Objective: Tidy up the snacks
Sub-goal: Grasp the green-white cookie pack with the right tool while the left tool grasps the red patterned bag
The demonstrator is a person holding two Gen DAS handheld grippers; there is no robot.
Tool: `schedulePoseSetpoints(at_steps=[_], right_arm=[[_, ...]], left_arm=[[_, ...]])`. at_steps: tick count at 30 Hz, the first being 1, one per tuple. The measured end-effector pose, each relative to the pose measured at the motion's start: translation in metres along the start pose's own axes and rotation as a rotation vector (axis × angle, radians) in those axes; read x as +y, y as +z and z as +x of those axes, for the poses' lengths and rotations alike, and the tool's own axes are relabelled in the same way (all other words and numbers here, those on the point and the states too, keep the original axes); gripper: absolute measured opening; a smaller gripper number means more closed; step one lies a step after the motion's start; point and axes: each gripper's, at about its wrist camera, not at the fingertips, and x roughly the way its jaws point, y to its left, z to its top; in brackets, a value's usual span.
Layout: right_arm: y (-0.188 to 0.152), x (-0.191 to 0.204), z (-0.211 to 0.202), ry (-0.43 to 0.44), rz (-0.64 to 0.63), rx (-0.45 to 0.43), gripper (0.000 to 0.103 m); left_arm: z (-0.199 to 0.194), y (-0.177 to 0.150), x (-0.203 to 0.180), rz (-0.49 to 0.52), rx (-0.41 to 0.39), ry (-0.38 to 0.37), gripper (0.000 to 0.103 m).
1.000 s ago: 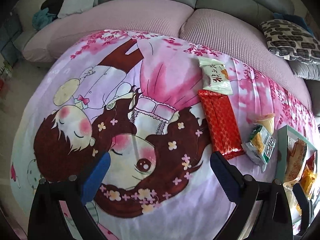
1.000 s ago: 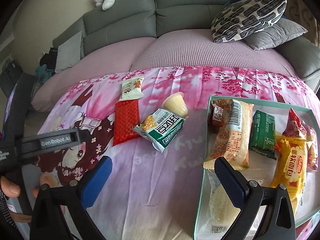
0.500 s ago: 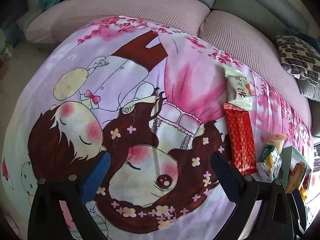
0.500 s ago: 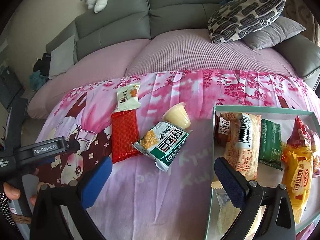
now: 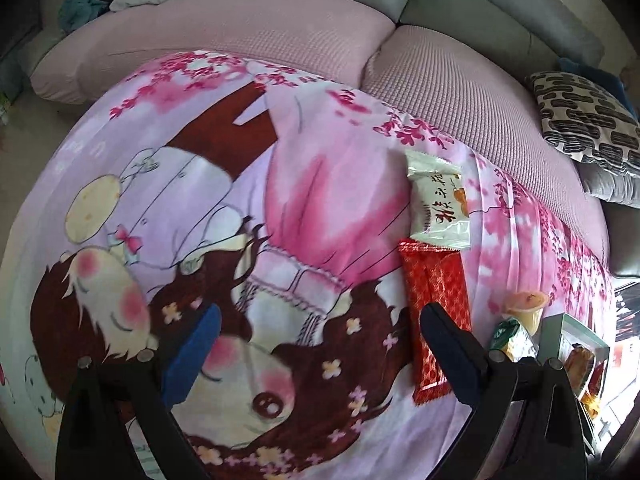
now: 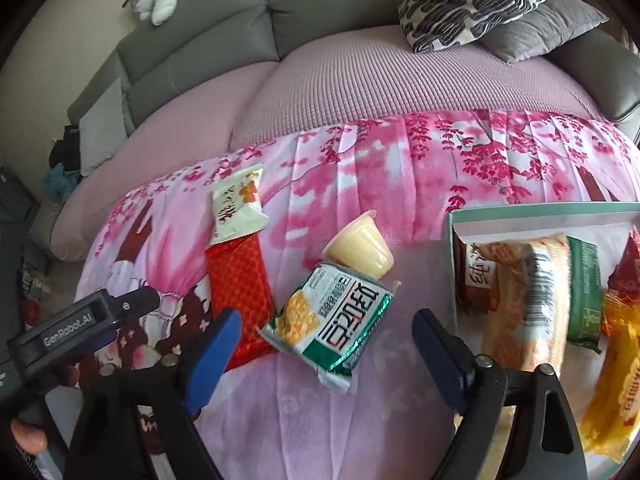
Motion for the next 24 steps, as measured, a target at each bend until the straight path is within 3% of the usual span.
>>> schedulePoseSetpoints(at_steps=[14, 24], right_arm=[[0.007, 0.006, 0.039, -0.086, -0.044, 0.057, 0.086], [-0.001, -0.001, 0.032, -0.11, -0.08, 0.036, 0.066]], left_arm=[[0.028, 0.002, -0.042, 0.07, 0.021, -0.055, 0.1], [0.041, -0.003, -0.068, 0.129, 0.029, -0.054, 0.1]])
